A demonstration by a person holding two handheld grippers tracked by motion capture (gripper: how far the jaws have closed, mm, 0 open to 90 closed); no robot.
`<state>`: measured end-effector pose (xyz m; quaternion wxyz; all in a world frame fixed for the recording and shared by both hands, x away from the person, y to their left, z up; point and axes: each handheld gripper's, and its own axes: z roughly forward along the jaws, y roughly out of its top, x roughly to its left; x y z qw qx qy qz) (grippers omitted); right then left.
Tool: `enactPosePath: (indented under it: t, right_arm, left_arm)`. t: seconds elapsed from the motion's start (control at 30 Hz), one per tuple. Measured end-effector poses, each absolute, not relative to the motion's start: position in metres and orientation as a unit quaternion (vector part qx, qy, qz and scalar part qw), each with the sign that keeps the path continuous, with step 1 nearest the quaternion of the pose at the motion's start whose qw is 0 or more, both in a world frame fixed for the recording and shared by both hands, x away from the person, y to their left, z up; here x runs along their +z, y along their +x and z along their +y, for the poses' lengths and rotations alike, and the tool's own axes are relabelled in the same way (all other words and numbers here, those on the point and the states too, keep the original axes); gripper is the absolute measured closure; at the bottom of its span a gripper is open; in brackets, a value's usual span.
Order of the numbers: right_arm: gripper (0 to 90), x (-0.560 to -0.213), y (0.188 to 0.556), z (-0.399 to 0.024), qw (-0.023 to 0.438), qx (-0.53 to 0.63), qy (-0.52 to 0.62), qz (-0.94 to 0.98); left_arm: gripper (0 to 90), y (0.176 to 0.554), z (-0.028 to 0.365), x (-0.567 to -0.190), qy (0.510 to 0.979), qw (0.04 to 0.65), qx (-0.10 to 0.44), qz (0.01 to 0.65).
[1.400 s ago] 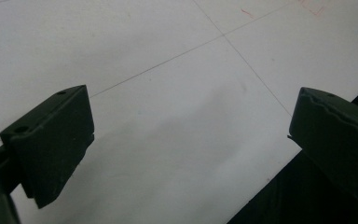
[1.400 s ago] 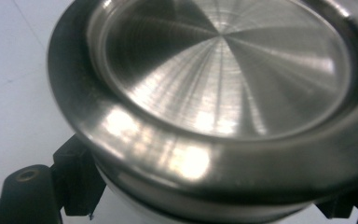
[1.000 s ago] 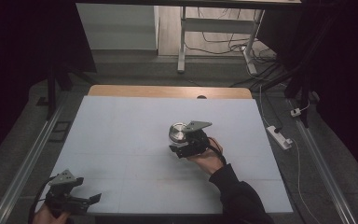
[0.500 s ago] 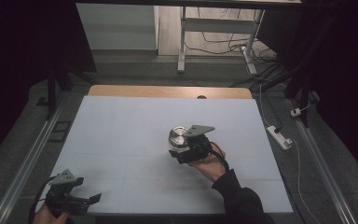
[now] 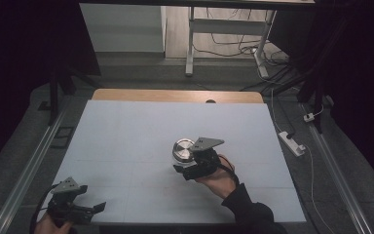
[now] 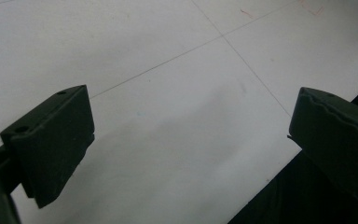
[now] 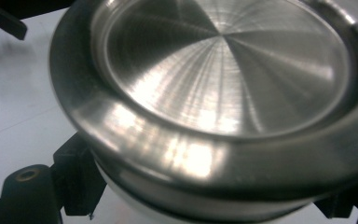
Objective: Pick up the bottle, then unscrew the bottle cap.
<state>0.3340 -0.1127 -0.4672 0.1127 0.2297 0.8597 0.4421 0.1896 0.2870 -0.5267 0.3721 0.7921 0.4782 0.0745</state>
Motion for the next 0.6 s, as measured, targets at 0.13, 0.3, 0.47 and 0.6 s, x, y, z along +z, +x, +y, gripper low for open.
enactPosePath:
  t: [0.13, 0.3, 0.47, 0.6]
  right_arm:
    - [15.0, -0.468, 0.328, -0.111, 0.108, 0.444, 0.224, 0.861]
    - [15.1, -0.469, 0.320, -0.107, 0.103, 0.444, 0.215, 0.864]
    - [15.0, -0.471, 0.316, -0.104, 0.100, 0.440, 0.209, 0.867]
    - [15.0, -0.471, 0.315, -0.104, 0.100, 0.439, 0.209, 0.868]
  left_arm:
    - [0.7, 0.190, 0.287, -0.527, 0.792, 0.372, 0.074, 0.478]
    - [0.7, 0.190, 0.287, -0.527, 0.792, 0.373, 0.074, 0.478]
    - [0.5, 0.190, 0.287, -0.527, 0.792, 0.375, 0.073, 0.477]
    - [0.0, 0.190, 0.289, -0.526, 0.789, 0.379, 0.071, 0.478]
